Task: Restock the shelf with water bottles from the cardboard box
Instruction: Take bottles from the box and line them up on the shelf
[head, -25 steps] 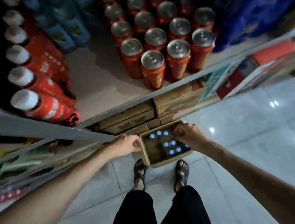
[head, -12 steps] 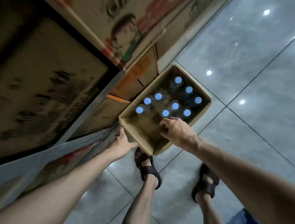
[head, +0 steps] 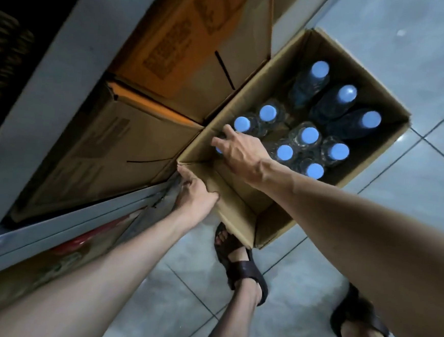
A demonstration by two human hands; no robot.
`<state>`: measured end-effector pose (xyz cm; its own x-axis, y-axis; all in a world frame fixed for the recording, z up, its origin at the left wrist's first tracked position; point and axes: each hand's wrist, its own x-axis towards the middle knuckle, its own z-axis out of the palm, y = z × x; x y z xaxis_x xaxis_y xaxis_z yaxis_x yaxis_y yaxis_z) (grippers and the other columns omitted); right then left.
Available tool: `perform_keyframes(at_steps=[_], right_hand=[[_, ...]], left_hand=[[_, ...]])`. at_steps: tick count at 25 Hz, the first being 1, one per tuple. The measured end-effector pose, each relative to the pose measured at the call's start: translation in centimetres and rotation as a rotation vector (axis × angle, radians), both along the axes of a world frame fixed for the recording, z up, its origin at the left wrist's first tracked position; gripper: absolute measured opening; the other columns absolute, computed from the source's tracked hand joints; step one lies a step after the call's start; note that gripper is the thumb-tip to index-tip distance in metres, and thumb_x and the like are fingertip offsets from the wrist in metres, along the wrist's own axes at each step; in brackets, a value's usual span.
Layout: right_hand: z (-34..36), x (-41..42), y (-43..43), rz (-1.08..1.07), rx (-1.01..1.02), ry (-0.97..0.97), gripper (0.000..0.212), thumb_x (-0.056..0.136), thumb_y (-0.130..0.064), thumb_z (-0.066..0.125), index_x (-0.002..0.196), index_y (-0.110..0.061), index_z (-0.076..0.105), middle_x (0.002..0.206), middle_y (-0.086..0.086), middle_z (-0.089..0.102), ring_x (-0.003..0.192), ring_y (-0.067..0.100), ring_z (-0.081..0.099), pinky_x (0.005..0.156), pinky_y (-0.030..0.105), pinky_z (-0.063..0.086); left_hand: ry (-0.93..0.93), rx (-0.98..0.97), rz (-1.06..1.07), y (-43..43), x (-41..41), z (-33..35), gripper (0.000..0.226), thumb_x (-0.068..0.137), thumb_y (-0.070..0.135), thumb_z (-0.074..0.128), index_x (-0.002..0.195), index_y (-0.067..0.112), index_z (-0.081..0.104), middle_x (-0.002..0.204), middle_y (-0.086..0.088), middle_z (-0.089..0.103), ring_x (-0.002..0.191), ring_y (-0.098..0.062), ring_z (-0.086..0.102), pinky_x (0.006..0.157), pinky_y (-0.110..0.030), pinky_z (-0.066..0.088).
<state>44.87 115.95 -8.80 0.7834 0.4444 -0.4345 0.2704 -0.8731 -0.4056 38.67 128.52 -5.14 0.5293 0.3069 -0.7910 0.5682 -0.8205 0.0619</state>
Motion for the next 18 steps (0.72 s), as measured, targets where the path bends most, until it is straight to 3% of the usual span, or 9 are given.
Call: perform_keyframes(at_steps=[2, 5, 7, 9, 11, 13, 15, 18], right_hand=[[-0.1, 0.0, 1.0, 0.004, 0.022, -0.044, 0.031, 0.094, -0.003, 0.042, 0.121, -0.012, 0.054, 0.123, 0.014, 0.044, 0.098, 0.032, 0.06, 0.061, 0.036, 0.037], [0.4, -1.8, 0.2, -0.086, 0.21, -0.026, 0.02, 0.093, -0.01, 0.048, 0.108, -0.01, 0.061, 0.11, 0.01, 0.047, 0.087, 0.029, 0.059, 0.063, 0.037, 0.046], [2.2, -3.2, -1.5, -0.271, 0.395, 0.058, 0.018, 0.088, -0.016, 0.06, 0.105, -0.015, 0.064, 0.101, 0.002, 0.046, 0.08, 0.021, 0.055, 0.066, 0.03, 0.047], [5.3, -4.2, -4.3, -0.522, 0.51, 0.167, 0.025, 0.083, -0.018, 0.068, 0.108, -0.02, 0.065, 0.1, -0.002, 0.048, 0.086, 0.014, 0.05, 0.069, 0.02, 0.041], [9.9, -4.8, -7.4, -0.747, 0.644, 0.285, 0.027, 0.08, -0.019, 0.073, 0.106, -0.027, 0.067, 0.102, 0.0, 0.056, 0.095, 0.015, 0.056, 0.078, 0.026, 0.048], [16.1, -4.8, -10.5, -0.879, 0.807, 0.388, 0.026, 0.079, -0.015, 0.075, 0.1, -0.029, 0.069, 0.103, -0.001, 0.064, 0.099, 0.015, 0.063, 0.081, 0.029, 0.052], [24.2, -3.7, -13.6, -0.917, 0.898, 0.454, 0.022, 0.079, -0.011, 0.075, 0.096, -0.024, 0.071, 0.096, -0.001, 0.069, 0.089, 0.013, 0.066, 0.074, 0.026, 0.051], [37.9, -1.2, -16.7, -0.864, 0.859, 0.34, 0.016, 0.076, -0.018, 0.076, 0.092, -0.015, 0.07, 0.077, 0.003, 0.066, 0.072, 0.013, 0.061, 0.063, 0.03, 0.049]], left_hand=[[0.023, 0.002, -0.031, 0.7, -0.1, 0.0, 0.104, 0.088, 0.022, 0.063, 0.148, 0.0, -0.02, 0.148, -0.024, 0.037, 0.131, -0.034, 0.043, 0.1, -0.033, 0.039], [0.013, -0.019, 0.018, 1.3, 0.0, 0.7, 0.102, 0.084, 0.024, 0.066, 0.153, 0.009, -0.008, 0.147, -0.021, 0.041, 0.127, -0.035, 0.047, 0.098, -0.034, 0.041], [-0.063, -0.035, 0.029, 1.3, -0.2, 2.0, 0.105, 0.08, 0.03, 0.073, 0.154, 0.015, 0.001, 0.149, -0.019, 0.038, 0.13, -0.036, 0.044, 0.102, -0.038, 0.041], [-0.099, -0.143, 0.013, 0.2, -0.6, 4.3, 0.113, 0.073, 0.036, 0.081, 0.154, 0.018, 0.005, 0.152, -0.015, 0.034, 0.136, -0.033, 0.038, 0.107, -0.039, 0.035], [-0.09, -0.289, -0.04, -1.8, -0.7, 8.0, 0.112, 0.067, 0.035, 0.085, 0.152, 0.018, 0.015, 0.149, -0.01, 0.04, 0.136, -0.028, 0.039, 0.107, -0.034, 0.035], [-0.085, -0.416, -0.098, -4.0, -0.2, 13.0, 0.101, 0.064, 0.031, 0.088, 0.146, 0.012, 0.03, 0.137, -0.005, 0.051, 0.129, -0.022, 0.047, 0.095, -0.02, 0.035], [-0.131, -0.484, -0.135, -6.5, 1.3, 19.6, 0.093, 0.052, 0.039, 0.09, 0.129, 0.007, 0.048, 0.115, -0.001, 0.059, 0.115, -0.02, 0.056, 0.076, -0.014, 0.031], [-0.152, -0.539, -0.19, -9.4, 3.6, 31.6, 0.095, 0.036, 0.06, 0.073, 0.115, 0.011, 0.058, 0.103, 0.003, 0.063, 0.104, -0.018, 0.06, 0.072, -0.017, 0.03]])
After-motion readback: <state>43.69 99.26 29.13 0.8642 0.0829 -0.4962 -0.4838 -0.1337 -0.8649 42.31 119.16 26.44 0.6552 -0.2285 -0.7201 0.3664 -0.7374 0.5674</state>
